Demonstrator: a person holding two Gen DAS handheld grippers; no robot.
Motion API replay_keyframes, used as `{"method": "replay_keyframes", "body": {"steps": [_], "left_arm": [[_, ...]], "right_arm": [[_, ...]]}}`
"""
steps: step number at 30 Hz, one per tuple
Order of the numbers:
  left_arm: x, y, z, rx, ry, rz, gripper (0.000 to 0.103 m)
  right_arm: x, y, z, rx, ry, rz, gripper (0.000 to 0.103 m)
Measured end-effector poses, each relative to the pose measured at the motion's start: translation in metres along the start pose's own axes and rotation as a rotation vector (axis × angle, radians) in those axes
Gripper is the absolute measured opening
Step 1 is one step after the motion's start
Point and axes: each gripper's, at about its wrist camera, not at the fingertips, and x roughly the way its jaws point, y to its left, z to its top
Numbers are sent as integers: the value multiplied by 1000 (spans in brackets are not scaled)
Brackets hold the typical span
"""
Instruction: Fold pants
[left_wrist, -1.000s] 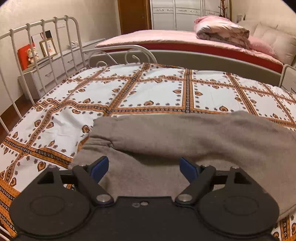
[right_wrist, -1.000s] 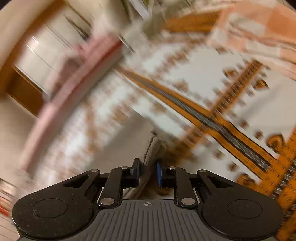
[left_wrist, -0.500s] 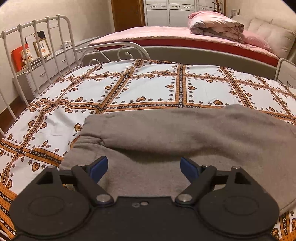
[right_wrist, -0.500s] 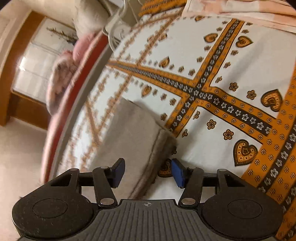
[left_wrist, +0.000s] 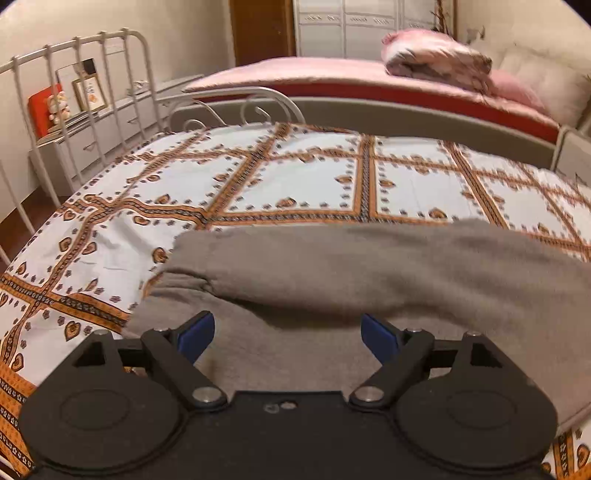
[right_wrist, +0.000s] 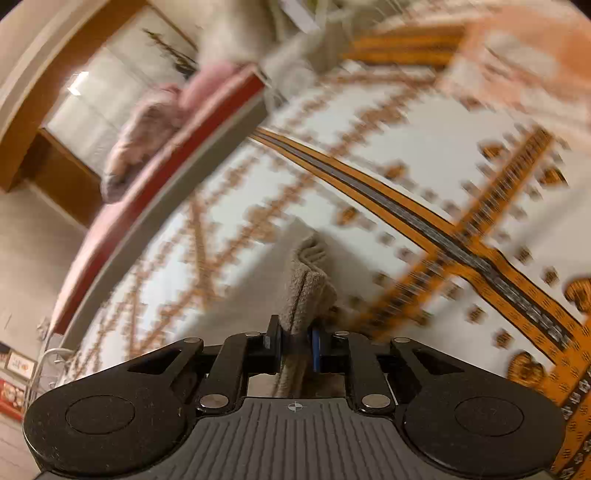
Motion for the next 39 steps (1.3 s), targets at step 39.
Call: {"method": "replay_keyframes", "body": {"steps": [39], "left_arm": [[-17,105,-23,-210,-22,41,81]], "right_arm": [[117,303,-281,-521,479,413,23]]}}
